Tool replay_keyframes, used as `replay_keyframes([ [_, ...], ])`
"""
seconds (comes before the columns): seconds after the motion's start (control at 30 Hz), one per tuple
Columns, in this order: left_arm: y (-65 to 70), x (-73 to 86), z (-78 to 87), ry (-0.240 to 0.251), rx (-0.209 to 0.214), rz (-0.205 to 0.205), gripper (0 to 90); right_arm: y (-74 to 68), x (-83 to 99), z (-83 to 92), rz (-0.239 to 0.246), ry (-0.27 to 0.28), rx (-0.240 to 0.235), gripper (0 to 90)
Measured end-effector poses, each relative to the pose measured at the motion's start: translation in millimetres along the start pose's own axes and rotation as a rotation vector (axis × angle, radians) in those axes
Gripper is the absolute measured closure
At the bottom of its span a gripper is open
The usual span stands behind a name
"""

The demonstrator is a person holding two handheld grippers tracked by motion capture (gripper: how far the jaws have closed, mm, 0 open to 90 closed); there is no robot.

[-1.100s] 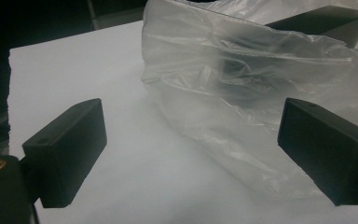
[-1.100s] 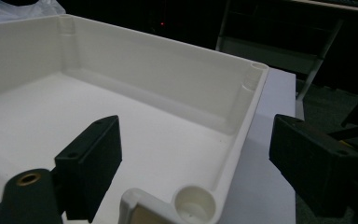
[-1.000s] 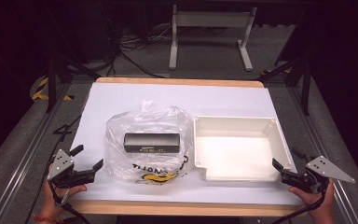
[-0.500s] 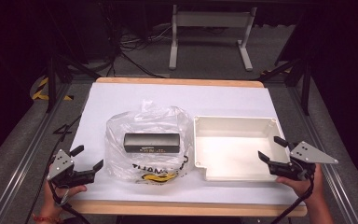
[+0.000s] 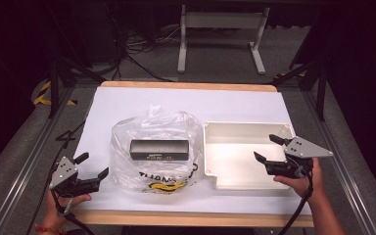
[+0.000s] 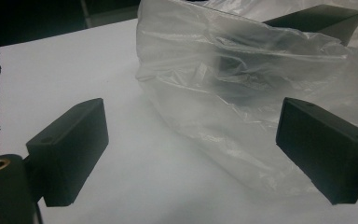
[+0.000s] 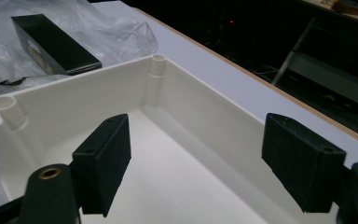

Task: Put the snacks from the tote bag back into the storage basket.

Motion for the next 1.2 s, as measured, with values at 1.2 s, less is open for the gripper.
replay_keyframes([
  [1.2, -0.1, -0.2, 0.1, -0.014, 0.024, -0.009, 10.5, -57.5, -55.7, -70.7, 0.168, -0.055, -0.306, 24.5],
])
Point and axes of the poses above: each handheld gripper's, and its own axes: z roughly backward along the jaws, x roughly out of its underside, y roughly to its right, the point moved 2 cm from there along -z, roughly forward along the jaws, and after that the axes turned 10 degrees about x, right-handed, at the moved point
